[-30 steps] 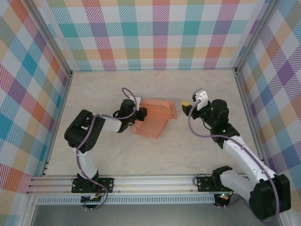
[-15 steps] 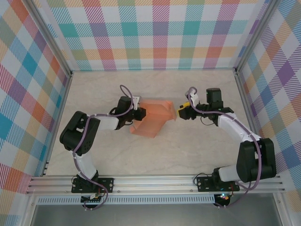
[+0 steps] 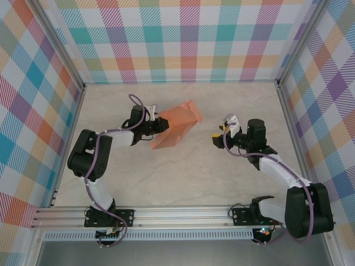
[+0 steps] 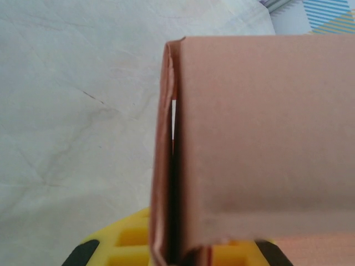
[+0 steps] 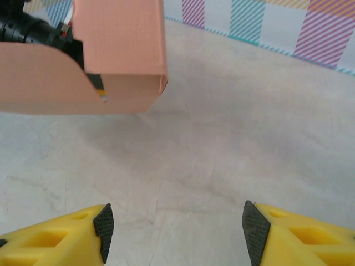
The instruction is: Fold the paper box
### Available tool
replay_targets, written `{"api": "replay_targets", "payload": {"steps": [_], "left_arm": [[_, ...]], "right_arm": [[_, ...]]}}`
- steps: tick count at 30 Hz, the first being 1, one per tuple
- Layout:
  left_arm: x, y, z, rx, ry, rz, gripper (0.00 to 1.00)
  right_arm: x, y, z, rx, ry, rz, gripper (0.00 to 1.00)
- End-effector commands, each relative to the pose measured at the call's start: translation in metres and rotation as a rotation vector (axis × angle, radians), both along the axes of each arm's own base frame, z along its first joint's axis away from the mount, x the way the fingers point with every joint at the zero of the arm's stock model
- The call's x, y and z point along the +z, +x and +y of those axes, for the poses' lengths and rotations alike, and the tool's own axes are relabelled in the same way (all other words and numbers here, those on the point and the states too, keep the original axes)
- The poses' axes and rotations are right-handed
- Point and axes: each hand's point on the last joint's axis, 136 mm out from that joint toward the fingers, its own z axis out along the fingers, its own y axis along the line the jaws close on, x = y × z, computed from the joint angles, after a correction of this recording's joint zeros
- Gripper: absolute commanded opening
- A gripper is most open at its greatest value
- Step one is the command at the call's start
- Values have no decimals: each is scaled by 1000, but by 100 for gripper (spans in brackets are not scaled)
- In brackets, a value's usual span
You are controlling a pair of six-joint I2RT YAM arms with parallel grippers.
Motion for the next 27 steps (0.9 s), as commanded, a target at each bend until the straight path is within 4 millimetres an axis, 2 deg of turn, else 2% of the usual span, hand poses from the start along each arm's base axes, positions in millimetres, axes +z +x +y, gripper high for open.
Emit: {"api": "replay_targets", "payload": {"steps": [1, 5, 9, 13, 17, 21, 27], "left_arm": [[14, -2, -11, -34, -79, 26, 0], [14, -5, -13, -46, -80, 35, 0], [14, -6, -15, -56, -90, 46, 0], [14, -7, -21, -77, -92, 48, 0], [15, -7, -23, -73, -103, 64, 0], [13, -8, -27, -93, -94, 71, 0], [9, -10, -32, -100, -88, 79, 0]], "right_arm": [[37, 16, 11, 22, 87, -118, 65], [52, 21, 27, 93, 126, -128, 64], [57, 24, 47, 147, 112, -136, 63], [60, 33, 60, 126, 87, -179, 59], [60, 45, 65, 64, 66, -217, 53], [58, 49, 72, 27, 4, -270, 47], [56, 51, 77, 2, -4, -279, 43]]}}
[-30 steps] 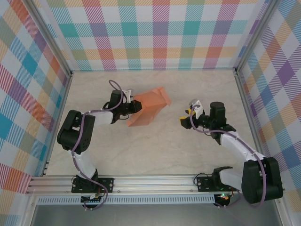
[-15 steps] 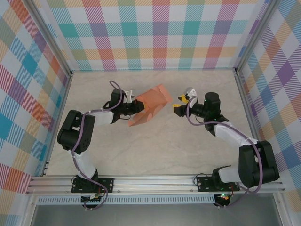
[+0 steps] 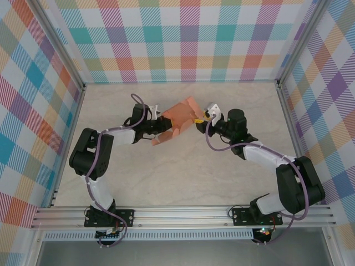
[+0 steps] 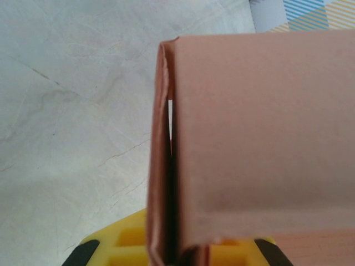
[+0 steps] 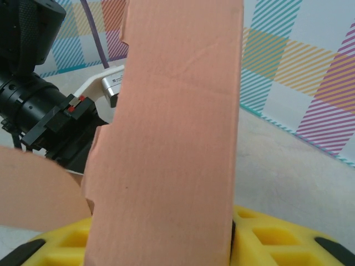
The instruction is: Fold the paper box
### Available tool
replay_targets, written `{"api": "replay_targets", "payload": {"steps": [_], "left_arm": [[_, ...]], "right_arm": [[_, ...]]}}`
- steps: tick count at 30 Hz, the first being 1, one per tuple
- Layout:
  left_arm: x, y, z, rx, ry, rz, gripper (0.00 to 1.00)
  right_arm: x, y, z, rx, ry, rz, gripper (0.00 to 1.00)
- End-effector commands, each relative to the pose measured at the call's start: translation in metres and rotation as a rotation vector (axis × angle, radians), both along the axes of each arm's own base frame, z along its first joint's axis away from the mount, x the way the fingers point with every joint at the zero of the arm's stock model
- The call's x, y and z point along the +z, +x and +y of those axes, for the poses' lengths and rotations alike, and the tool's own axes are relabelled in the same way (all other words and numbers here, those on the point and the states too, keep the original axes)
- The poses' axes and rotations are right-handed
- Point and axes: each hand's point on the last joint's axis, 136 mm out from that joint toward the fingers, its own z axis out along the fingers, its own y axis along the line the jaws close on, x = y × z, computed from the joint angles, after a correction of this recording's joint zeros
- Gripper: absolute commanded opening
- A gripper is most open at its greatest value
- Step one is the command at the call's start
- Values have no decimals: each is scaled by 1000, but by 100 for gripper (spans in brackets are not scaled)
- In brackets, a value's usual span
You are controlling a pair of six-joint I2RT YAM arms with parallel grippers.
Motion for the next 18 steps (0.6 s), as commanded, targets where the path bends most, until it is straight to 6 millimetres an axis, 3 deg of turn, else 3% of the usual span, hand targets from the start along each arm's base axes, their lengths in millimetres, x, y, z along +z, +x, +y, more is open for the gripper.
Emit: {"api": "replay_targets", "payload": {"steps": [1, 5, 10, 14, 18], "left_arm": [[3, -4, -14, -48, -12, 3, 0], [3, -3, -12, -36, 0, 1, 0], [0, -1, -4, -8, 44, 15, 0], [2, 1, -4, -11, 46, 3, 0], [5, 4, -3, -27, 64, -5, 0]], "right_arm": [[17, 10, 3, -26, -4, -75, 42], [5, 6, 3, -20, -43, -47, 41], [-6, -23, 1, 78, -120, -43, 48], [-10, -35, -17, 86, -124, -11, 51], [9, -49, -34, 128, -68, 40, 56]]}}
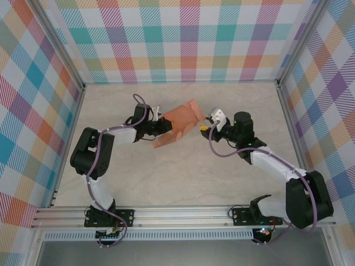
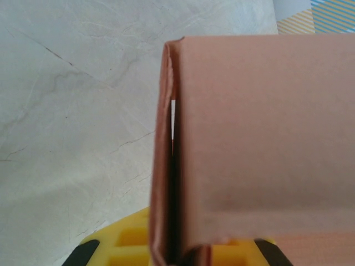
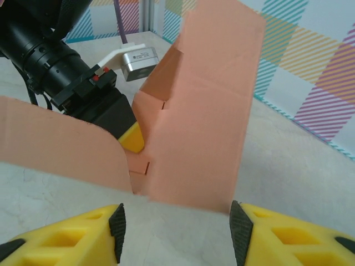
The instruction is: Fold the paper box
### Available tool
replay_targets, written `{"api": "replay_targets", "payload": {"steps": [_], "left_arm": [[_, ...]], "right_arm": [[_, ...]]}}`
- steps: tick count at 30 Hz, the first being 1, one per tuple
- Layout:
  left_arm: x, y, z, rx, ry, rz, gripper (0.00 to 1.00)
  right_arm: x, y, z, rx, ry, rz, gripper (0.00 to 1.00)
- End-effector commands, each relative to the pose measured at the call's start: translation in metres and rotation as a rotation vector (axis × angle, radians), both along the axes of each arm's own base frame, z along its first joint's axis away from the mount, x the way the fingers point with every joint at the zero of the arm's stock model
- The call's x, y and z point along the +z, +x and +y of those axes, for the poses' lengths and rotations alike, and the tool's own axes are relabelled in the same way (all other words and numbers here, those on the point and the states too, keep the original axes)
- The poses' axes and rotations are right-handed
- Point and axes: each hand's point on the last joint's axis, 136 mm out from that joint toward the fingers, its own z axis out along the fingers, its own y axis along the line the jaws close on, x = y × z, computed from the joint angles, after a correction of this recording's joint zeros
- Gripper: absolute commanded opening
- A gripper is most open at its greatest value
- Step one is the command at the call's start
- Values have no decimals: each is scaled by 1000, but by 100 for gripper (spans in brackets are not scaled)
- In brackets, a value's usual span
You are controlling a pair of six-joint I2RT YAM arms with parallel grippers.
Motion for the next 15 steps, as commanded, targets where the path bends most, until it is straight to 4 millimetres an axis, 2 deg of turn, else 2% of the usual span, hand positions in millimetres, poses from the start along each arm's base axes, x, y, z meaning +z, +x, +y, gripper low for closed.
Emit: {"api": "replay_targets", "payload": {"steps": [1, 5, 8, 13, 15], "left_arm": [[15, 5, -4, -31, 7, -49, 0], [17, 4, -5, -63, 26, -72, 0], [17, 1, -5, -80, 39, -75, 0], [16, -2, -4, -108, 60, -95, 0], [17, -3, -4, -111, 59, -98, 0]], "right_arm": [[16, -26, -3, 110, 28, 31, 57], [30, -43, -8, 190, 56, 46, 58], [47, -45, -13, 227, 105, 51, 58], [59, -16, -20, 174, 144, 185, 55], [57, -5, -17, 178, 162, 262, 52]]}}
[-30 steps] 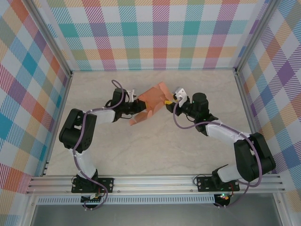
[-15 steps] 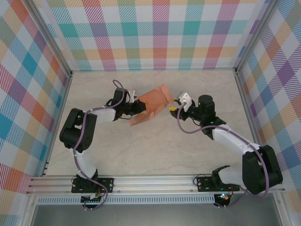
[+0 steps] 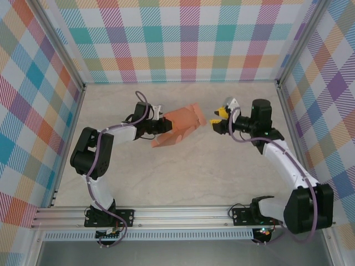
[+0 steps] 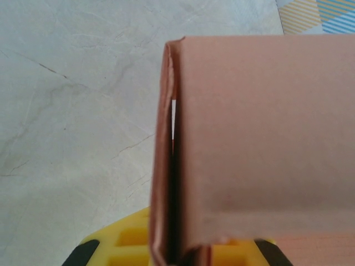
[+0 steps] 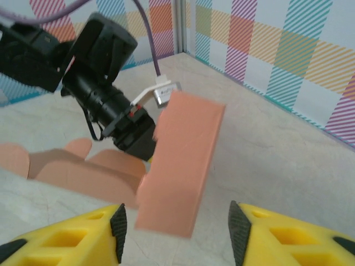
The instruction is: Fold the paper box
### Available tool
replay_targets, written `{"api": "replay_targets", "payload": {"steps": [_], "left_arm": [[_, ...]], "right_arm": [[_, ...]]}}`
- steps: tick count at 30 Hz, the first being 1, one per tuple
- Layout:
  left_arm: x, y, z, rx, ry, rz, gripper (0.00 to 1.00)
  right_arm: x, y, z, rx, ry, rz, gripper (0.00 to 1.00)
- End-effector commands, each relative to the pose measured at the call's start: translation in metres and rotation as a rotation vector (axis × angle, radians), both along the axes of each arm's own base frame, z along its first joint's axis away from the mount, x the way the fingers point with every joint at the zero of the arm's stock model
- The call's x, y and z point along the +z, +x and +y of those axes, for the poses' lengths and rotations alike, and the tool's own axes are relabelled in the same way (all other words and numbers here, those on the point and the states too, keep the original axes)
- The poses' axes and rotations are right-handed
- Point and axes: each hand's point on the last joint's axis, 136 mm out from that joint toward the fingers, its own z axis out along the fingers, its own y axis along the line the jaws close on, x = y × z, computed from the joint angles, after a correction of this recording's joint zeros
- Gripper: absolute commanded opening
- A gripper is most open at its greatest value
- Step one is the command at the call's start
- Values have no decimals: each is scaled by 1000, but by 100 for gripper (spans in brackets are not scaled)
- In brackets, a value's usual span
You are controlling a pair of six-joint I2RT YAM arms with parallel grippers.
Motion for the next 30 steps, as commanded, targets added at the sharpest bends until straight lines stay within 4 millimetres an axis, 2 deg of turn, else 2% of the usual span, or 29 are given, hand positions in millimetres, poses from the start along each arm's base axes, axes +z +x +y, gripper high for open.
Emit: {"api": "replay_targets", "payload": {"steps": [1, 5, 8, 11, 18, 23, 30], "left_arm": [[18, 0, -5, -46, -8, -53, 0], [18, -1, -5, -52, 2, -51, 0], [21, -2, -5, -49, -8, -54, 0], [20, -1, -6, -53, -8, -53, 0], [22, 0, -9, -62, -6, -53, 0], [25, 3, -10, -56, -7, -54, 0], [21, 3, -13, -39, 5, -28, 0]], "right_arm": [[1, 3, 8, 62, 58, 161, 52], [-6, 6, 20, 141, 88, 269, 55], [-27, 7, 33, 150, 13, 312, 53], [-42, 17, 35, 105, -2, 332, 51], [-54, 25, 50, 35, -50, 308, 44], [-63, 35, 50, -56, -81, 295, 37], [-78, 47, 54, -228, -174, 223, 33]]}}
